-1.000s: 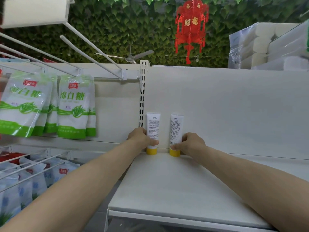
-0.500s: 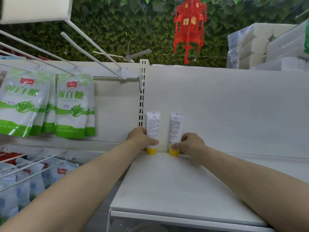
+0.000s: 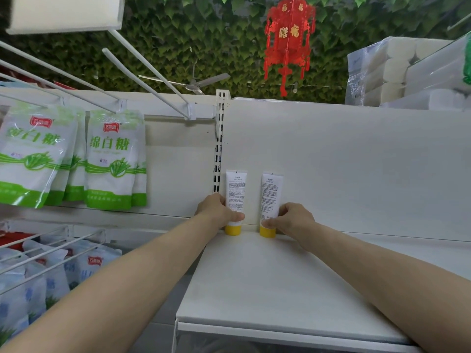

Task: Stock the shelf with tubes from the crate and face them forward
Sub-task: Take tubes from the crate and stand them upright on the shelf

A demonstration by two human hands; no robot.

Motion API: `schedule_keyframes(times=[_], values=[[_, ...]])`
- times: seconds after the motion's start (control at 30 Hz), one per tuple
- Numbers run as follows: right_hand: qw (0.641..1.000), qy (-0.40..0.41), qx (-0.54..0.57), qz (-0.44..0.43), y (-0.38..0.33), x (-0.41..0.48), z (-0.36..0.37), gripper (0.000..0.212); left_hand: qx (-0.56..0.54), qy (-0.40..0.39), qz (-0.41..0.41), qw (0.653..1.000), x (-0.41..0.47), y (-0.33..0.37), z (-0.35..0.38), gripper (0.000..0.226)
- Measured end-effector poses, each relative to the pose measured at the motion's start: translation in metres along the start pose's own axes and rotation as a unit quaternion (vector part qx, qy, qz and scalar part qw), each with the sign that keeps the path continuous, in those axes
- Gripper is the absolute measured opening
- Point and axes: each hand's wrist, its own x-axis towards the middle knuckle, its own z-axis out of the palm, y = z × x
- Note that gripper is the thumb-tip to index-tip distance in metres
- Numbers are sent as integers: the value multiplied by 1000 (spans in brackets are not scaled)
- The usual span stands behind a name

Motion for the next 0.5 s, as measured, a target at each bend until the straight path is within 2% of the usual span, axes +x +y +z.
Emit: schedule_keyframes(times=[0.2,0.37,0.5], values=[[1000,-13,-10,-5,1,-4,-6,72,-3,-7,-5,1000,2,0,-1,50],[999,34,-37,-5,-10,-23,-36,58,7,11,-26,1000,-7,14,-10,58],[996,66,-49,-24,-16,-49,-70,58,17,47,-29,998,-37,36,-18,67]])
